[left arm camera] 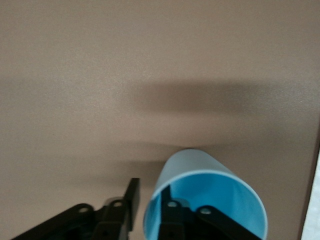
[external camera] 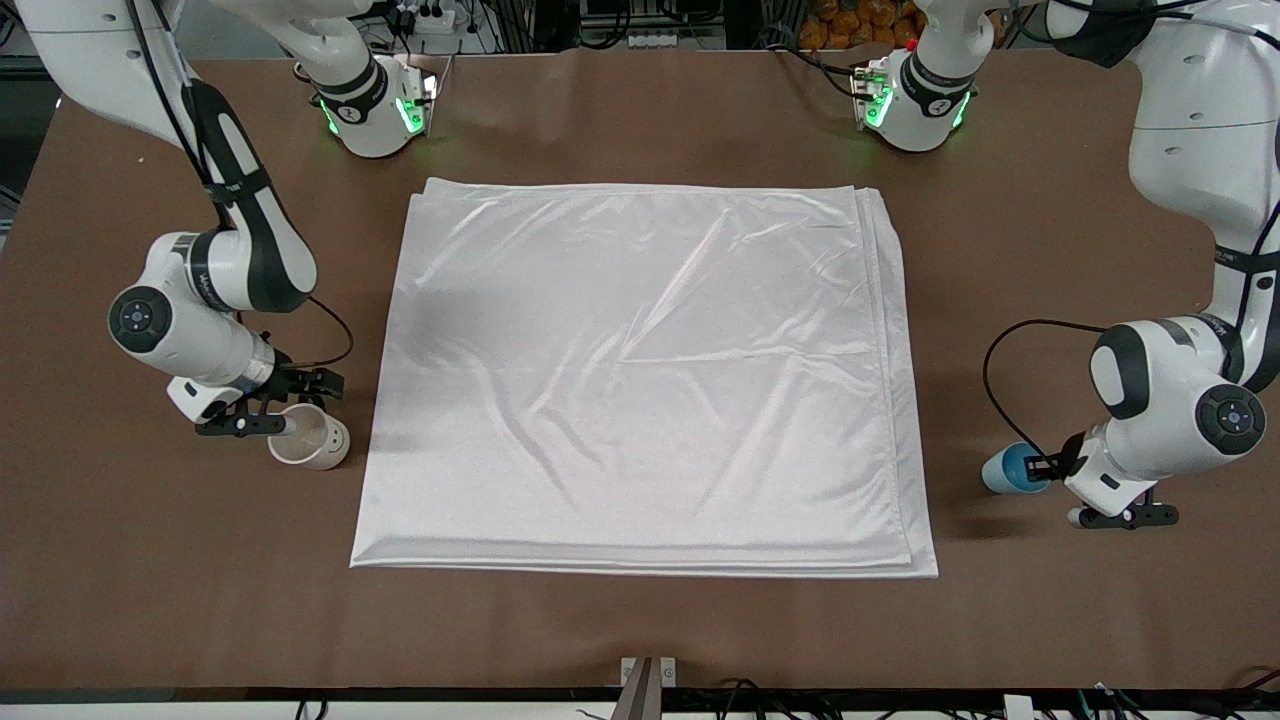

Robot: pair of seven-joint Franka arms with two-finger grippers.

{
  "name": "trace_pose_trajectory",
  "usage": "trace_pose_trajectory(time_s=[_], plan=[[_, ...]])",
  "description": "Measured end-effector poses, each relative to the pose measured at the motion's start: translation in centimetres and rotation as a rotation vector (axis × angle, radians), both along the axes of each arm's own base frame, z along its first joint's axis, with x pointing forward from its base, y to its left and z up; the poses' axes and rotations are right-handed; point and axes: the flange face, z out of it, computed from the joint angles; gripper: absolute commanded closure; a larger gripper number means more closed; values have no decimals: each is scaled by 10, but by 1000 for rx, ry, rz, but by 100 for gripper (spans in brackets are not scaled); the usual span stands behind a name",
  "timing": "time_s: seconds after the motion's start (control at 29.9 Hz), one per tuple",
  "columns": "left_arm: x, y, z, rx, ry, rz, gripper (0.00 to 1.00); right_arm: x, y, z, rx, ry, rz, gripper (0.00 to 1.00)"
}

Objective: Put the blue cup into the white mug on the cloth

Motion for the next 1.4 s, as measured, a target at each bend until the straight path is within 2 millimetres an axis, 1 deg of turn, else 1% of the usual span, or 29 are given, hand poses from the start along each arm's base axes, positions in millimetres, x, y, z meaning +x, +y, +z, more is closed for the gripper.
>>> trace_pose_trajectory(time_s=[0.07,0.23,0.3,0.37,0.4,0.47,0.57,0.63,0.67,0.9,0.97,1.07,1.2,1.24,1.3,1.34,1.4], plan=[[0,0,0,0,-1,0,100,0,-2,-4,0,-1,-3,14],[3,-2,7,-7,-13,0,100,2,-4,-8,-1,-3,-6,28],[3,-2,7,-7,-13,0,100,2,-4,-8,-1,-4,-6,36],[3,-1,7,-6,-15,1,100,3,-4,-8,-1,-4,-6,47],[4,-1,8,-6,-17,2,100,3,-4,-8,-1,-5,-7,55],[5,0,11,-6,-23,2,100,3,-5,-7,-1,-6,-8,66],[8,-2,19,-7,-36,-1,100,4,-5,-7,-1,-7,-9,87],[9,-6,24,-9,-40,-6,100,4,-5,-7,-1,-8,-9,97],[10,-8,27,-10,-40,-9,100,4,-5,-6,-1,-8,-9,100],[7,-23,47,-21,-13,-27,100,11,1,3,1,-10,1,100],[6,-27,56,-25,0,-33,100,14,7,12,2,2,11,100],[3,-32,69,-30,13,-39,100,23,19,31,2,33,31,100],[2,-42,84,-38,13,-41,100,36,42,68,2,61,60,100],[2,-44,86,-41,12,-33,100,39,51,79,1,63,63,100],[2,-47,88,-43,10,-13,100,43,69,94,-1,62,64,100],[2,-49,89,-44,9,-4,100,44,78,100,-2,59,62,100],[2,-52,89,-46,8,14,100,45,102,110,-5,53,55,100]])
